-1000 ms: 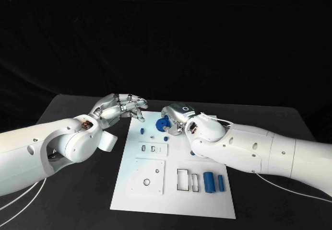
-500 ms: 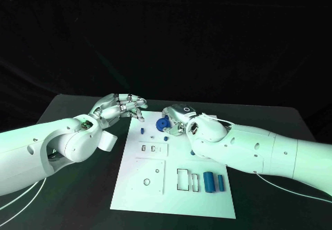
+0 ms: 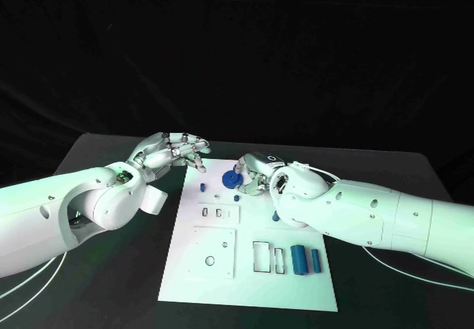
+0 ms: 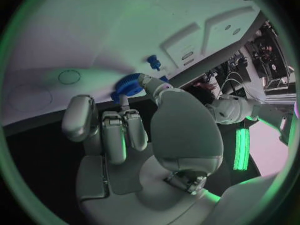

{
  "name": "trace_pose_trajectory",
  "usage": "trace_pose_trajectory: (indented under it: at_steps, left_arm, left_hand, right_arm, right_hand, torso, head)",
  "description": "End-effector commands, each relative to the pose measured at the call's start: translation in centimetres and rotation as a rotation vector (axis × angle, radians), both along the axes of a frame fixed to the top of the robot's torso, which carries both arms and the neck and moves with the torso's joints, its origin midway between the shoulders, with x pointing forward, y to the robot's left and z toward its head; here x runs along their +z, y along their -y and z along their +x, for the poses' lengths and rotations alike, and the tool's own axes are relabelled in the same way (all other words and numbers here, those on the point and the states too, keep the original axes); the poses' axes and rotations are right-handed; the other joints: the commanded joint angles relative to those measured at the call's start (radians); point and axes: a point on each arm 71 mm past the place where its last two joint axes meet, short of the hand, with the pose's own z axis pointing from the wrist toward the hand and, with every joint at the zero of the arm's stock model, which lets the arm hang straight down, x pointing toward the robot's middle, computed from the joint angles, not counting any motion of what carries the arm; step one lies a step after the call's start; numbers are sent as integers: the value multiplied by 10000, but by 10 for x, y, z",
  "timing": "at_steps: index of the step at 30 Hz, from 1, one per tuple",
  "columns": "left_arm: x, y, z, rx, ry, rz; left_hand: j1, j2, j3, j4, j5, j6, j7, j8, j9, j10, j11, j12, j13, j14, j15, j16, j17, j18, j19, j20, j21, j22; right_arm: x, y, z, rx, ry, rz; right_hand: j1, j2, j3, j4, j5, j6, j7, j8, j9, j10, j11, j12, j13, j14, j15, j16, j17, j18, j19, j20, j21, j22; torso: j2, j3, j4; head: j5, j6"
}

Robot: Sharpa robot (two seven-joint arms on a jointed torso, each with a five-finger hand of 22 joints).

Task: Assemble the parts on the task board

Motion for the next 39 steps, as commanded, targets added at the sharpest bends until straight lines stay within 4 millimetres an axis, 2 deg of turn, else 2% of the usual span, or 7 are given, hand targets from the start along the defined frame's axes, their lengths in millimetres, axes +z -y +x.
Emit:
trace_pose_trajectory:
  at_steps: [1,13,18,25,33,37,39]
  left_arm:
    - [1,1,0,-68,21,-106]
    - [1,1,0,-66,16,-103]
    - [1,0,1,-39,26,-98]
    - [0,-1,2,-7,40,-92]
    - [-1,-1,3,-50,61,-123]
    - [-2,1,3,-98,48,-162]
    - [-3,2,4,-124,27,-194]
  left_hand:
    - [-4,48,1,79,-51,-96,50,-11,9,-64,-11,29,-12,-66,12,68,-9,141,-55,-7,35,8]
    - [0,54,4,85,-50,-99,50,-10,10,-71,-10,31,-14,-71,13,70,-10,141,-61,-5,38,11]
    - [0,54,4,85,-50,-99,50,-10,10,-71,-10,31,-14,-71,13,70,-10,141,-61,-5,38,11]
    - [7,56,3,95,-51,-106,52,-11,11,-80,-9,37,-19,-79,16,72,-13,142,-73,-3,44,17]
    - [28,20,-26,135,-58,-127,62,-4,23,-99,7,82,-35,-196,42,30,-50,135,-183,19,34,27]
    - [27,-4,-55,172,-59,-140,70,1,30,-102,16,117,-45,-272,59,-7,-80,132,-259,35,19,28]
    - [31,-13,-83,217,-60,-155,78,6,37,-100,23,155,-58,-350,77,-52,-118,131,-345,52,-6,25]
  right_arm:
    - [-6,1,-1,-26,-623,-71]
    - [-3,11,-2,-230,-325,145]
    - [8,24,-9,-184,230,879]
    - [29,60,-15,91,-87,2188]
    - [36,124,-18,172,-1806,3179]
    - [34,155,-15,-113,-2083,3178]
    - [31,170,-13,-315,-2100,3050]
  right_hand:
    - [-87,8,5,65,72,-2,8,-17,-14,65,-2,49,1225,1025,5,40,2630,-101,50,-16,-5,1]
    - [-77,23,52,72,153,-33,11,-49,-37,51,-1,34,1207,1025,4,40,2630,-97,41,-20,-28,-13]
    - [-60,16,97,68,252,-23,10,-58,-50,82,-4,64,1248,1025,2,40,2630,-100,49,-22,-19,4]
    - [-12,16,160,45,251,-35,15,-80,-71,19,-1,0,1165,1025,3,40,2630,-69,-20,-23,-152,-115]
    - [161,-44,327,-114,198,-53,37,-132,-128,-75,18,-84,1067,1025,15,40,2630,-54,-98,-14,-264,-179]
    - [118,-59,190,-82,-1226,44,30,-120,-177,-122,23,-121,1021,1025,25,40,2630,-50,-143,-1,-321,-168]
    - [161,-104,113,-104,-1232,6,32,-144,-195,-129,24,-126,1014,1025,24,40,2630,-39,-172,-2,-373,-209]
  torso:
    - [-5,-6,-2]
    - [-8,5,5]
    - [-41,3,-35]
    - [-156,20,-126]
    - [-339,64,-253]
    - [-398,99,-306]
    - [-426,107,-320]
  head:
    - [8,-1]
    - [-21,24]
    - [-12,53]
    - [-55,98]
    - [-109,96]
    - [-167,107]
    - [-203,109]
